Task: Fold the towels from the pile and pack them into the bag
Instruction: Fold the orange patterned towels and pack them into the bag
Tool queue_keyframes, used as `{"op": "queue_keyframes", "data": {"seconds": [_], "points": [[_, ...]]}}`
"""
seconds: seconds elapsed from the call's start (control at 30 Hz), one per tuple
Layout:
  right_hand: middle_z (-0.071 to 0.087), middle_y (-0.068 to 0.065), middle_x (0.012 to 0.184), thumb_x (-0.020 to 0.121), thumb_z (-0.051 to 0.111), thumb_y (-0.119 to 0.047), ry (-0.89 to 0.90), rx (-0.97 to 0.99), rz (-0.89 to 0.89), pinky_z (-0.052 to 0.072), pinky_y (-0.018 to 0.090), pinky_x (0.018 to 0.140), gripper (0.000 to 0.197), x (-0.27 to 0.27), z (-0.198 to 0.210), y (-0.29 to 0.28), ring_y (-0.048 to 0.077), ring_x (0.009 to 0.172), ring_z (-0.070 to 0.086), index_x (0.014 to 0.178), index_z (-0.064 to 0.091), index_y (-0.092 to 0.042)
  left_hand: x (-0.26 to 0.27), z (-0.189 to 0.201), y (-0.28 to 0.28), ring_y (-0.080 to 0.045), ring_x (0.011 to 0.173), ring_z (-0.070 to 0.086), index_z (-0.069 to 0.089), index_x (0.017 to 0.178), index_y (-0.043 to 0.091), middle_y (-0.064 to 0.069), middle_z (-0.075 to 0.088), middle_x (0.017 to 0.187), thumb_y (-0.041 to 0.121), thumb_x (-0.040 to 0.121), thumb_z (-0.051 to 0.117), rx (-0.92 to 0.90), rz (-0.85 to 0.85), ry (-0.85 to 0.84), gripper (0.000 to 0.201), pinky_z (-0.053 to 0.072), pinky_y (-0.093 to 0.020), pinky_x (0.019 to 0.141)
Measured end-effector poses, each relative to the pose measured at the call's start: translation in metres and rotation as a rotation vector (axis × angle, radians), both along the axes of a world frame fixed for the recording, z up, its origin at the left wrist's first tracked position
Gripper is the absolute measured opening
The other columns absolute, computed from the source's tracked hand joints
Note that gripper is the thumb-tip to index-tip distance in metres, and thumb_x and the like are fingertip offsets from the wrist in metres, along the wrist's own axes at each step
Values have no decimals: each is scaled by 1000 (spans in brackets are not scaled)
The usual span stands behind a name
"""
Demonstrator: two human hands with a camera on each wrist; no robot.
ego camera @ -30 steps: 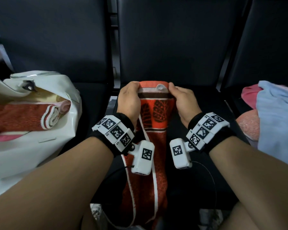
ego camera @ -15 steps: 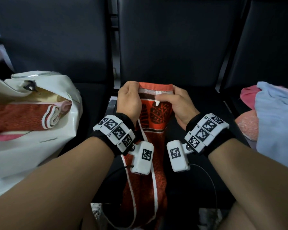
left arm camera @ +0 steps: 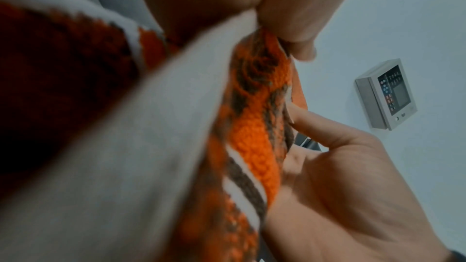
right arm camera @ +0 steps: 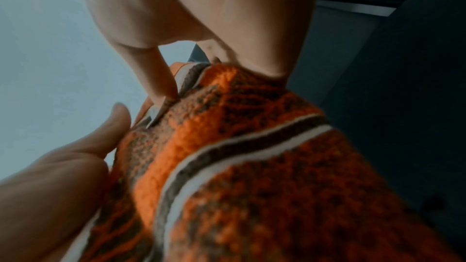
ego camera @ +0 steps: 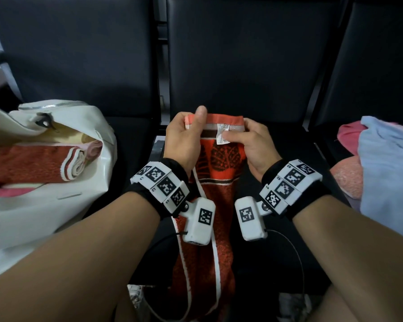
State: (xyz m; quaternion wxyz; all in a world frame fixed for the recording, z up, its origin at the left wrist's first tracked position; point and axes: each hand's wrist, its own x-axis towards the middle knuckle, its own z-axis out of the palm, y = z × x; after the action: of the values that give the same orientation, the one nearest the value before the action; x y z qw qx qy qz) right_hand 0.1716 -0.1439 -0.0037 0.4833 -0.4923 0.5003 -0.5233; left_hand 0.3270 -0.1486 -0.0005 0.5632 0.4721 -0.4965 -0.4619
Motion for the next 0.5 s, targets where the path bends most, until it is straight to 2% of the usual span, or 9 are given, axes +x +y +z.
{"op": "queue_keyframes", "data": {"seconds": [0.07, 0.13, 0.23, 0.3, 0.37, 0.43, 0.5], "points": [[75, 9, 106, 82, 77, -9, -6, -10, -23, 57, 42, 92, 36, 0, 1, -1, 22, 98, 74, 116, 64, -7, 1, 0, 2, -20, 76, 69, 59, 100, 10, -5, 68, 86, 30, 92, 75, -49, -29, -3, 27, 61, -37, 75], [74, 7, 106, 81, 78, -5, -17, -15, -19, 57, 36, 88, 41, 0, 2, -1, 19, 97, 74, 119, 62, -8, 2, 0, 3, -20, 75, 70, 57, 100, 8, -6, 68, 86, 15, 86, 81, -70, -57, 18, 29, 62, -36, 73], [72, 7, 112, 81, 78, -5, -17, -24, 54, 55, 29, 86, 48, -3, 3, -2, 17, 101, 72, 125, 62, -13, 4, -1, 2, -25, 78, 69, 57, 96, 9, -10, 68, 87, 6, 87, 78, -75, -75, 50, 23, 61, -41, 77], [70, 8, 115, 77, 81, -9, -16, -42, 114, 55, 28, 88, 52, -5, 3, 0, 18, 105, 70, 126, 63, -15, 5, -1, 1, -27, 79, 68, 57, 93, 10, -11, 67, 86, 3, 89, 74, -66, -107, 99, 18, 59, -43, 78], [70, 7, 107, 72, 83, -11, -6, -75, 155, 55, 29, 87, 47, -6, 3, 1, 20, 100, 69, 116, 65, -13, 4, 0, 2, -26, 78, 67, 57, 92, 10, -11, 67, 86, 1, 91, 71, -61, -137, 123, 16, 59, -41, 75], [70, 4, 92, 72, 83, -6, -13, -110, 178, 56, 31, 83, 30, -7, 3, 3, 20, 89, 69, 97, 67, -13, 2, 0, 2, -26, 78, 66, 57, 91, 10, -13, 66, 87, 0, 91, 70, -75, -137, 109, 16, 58, -39, 74], [71, 5, 86, 73, 84, -6, -18, -127, 183, 56, 35, 81, 21, -6, 1, 3, 22, 85, 69, 87, 70, -15, 1, 0, 2, -29, 81, 64, 56, 90, 11, -17, 63, 88, 0, 91, 69, -106, -116, 84, 17, 57, -42, 77]]}}
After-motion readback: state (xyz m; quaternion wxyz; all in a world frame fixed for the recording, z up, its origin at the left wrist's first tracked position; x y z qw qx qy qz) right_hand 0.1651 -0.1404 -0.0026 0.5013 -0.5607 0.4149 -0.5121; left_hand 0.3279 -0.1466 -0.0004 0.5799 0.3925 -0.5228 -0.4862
